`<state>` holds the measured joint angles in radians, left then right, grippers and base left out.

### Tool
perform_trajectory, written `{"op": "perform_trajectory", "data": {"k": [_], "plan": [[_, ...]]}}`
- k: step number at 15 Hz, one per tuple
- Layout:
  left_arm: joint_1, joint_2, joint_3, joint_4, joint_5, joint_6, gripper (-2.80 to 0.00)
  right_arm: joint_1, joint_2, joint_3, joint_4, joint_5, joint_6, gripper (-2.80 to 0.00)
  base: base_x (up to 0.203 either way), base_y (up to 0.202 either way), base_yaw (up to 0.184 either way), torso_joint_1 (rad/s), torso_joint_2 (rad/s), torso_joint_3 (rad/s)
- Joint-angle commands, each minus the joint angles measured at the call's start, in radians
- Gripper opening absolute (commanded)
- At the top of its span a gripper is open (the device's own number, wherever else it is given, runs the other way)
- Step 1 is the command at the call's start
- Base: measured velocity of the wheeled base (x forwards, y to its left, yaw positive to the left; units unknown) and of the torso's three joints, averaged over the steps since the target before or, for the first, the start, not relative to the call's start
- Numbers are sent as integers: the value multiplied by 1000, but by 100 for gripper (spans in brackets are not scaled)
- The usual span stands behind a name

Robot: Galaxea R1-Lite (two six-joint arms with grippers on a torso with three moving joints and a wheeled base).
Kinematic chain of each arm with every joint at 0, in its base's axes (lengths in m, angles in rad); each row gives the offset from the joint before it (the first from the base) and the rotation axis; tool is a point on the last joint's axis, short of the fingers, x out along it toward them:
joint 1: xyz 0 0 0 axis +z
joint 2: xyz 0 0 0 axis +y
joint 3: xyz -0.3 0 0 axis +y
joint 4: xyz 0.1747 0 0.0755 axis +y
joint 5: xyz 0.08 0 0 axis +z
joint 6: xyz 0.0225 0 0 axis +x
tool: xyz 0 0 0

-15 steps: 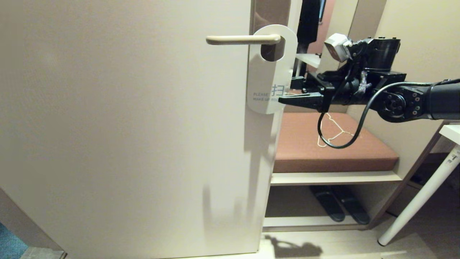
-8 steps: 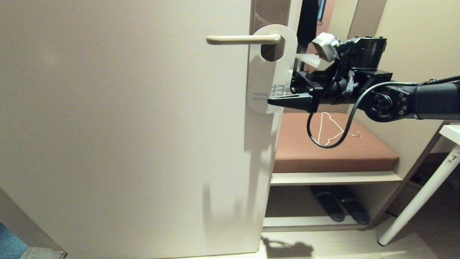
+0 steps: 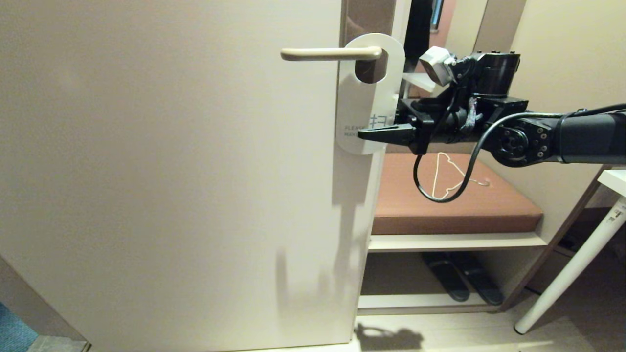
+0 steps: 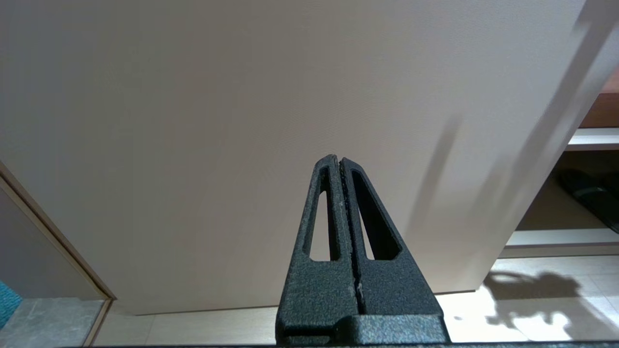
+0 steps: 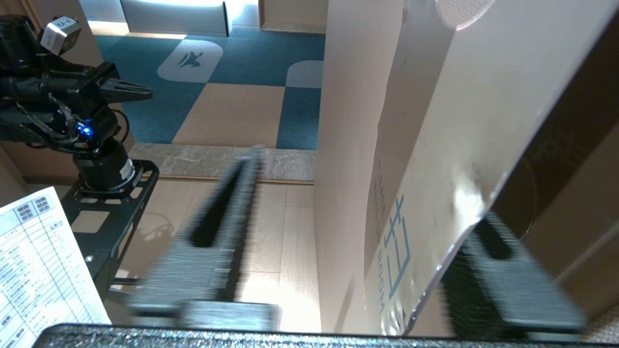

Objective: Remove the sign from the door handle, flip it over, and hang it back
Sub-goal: Take down the sign

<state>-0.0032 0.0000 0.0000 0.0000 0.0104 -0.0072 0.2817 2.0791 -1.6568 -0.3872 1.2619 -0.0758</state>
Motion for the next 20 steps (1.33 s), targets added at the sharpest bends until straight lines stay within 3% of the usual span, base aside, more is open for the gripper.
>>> {"op": "perform_trajectory", "data": {"k": [1, 12, 20], "plan": [[0, 0, 0, 0, 0, 0, -280, 1, -2, -3, -2, 8, -1, -280, 0, 0, 0, 0, 0, 0], [0, 0, 0, 0, 0, 0, -280, 1, -4, -3, -4, -13, -2, -280, 0, 0, 0, 0, 0, 0], [0, 0, 0, 0, 0, 0, -280, 25, -51, 22, -2, -192, -2, -280, 0, 0, 0, 0, 0, 0]]}}
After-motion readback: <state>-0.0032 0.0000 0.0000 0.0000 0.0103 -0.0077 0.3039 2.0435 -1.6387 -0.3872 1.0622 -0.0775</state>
